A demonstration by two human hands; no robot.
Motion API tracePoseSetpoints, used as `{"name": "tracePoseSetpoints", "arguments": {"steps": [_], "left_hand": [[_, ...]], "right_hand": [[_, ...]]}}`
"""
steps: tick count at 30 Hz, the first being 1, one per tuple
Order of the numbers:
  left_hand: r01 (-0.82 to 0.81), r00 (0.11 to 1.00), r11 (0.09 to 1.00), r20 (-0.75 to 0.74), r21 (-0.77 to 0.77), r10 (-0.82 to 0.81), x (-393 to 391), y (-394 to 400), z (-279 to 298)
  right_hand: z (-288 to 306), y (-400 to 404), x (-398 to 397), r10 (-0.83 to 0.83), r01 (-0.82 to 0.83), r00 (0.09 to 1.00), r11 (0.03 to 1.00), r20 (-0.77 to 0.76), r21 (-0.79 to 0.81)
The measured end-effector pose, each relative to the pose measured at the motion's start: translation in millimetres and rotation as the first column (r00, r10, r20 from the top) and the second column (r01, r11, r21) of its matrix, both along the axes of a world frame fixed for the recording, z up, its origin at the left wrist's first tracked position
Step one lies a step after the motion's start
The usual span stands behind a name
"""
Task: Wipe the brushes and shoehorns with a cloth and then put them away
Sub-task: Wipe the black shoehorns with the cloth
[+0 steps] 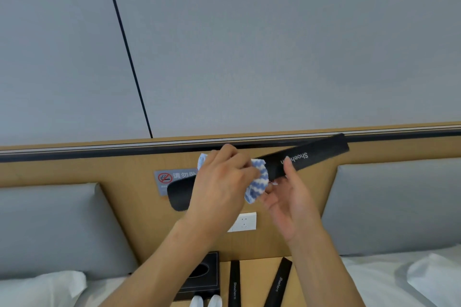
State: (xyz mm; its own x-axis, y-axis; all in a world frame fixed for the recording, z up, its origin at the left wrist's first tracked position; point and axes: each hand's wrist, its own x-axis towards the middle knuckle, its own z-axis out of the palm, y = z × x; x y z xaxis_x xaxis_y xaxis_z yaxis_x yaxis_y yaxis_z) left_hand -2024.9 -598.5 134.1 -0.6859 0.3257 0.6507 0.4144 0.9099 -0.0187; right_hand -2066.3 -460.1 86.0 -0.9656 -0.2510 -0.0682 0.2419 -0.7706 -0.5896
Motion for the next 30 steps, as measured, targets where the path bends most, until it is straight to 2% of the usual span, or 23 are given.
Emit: {"name": "tracePoseSetpoints", "arguments": {"steps": [7, 17, 22, 30], "left_hand": [[-0.119, 0.991, 0.978, -0.04, 0.172, 0.128, 8.0, -39.7, -12.7], [-0.423, 0.906, 0.857, 0.126, 0.296, 0.404, 12.0, -77.0, -19.2], [-0.404, 0.913, 0.858, 0.192, 0.316, 0.359, 12.2, -57.5, -13.3], [-0.182, 0.975, 0.92, 0.184, 0.346, 0.124, 14.6, -15.5, -10.0]], "right_hand": [[-1.8, 6.1, -9.1, -0.151, 0.151, 0.988, 0.986, 0.007, -0.076], [-3.6, -3.4, -11.0, -0.117, 0.116, 0.993, 0.99, -0.009, -0.083], [-2.2, -10.2, -8.3, -0.078, 0.076, 0.992, 0.997, -0.099, -0.02], [0.2, -26.6, 8.1, 0.059, -0.018, 0.971, 0.984, -0.23, 0.176]]}}
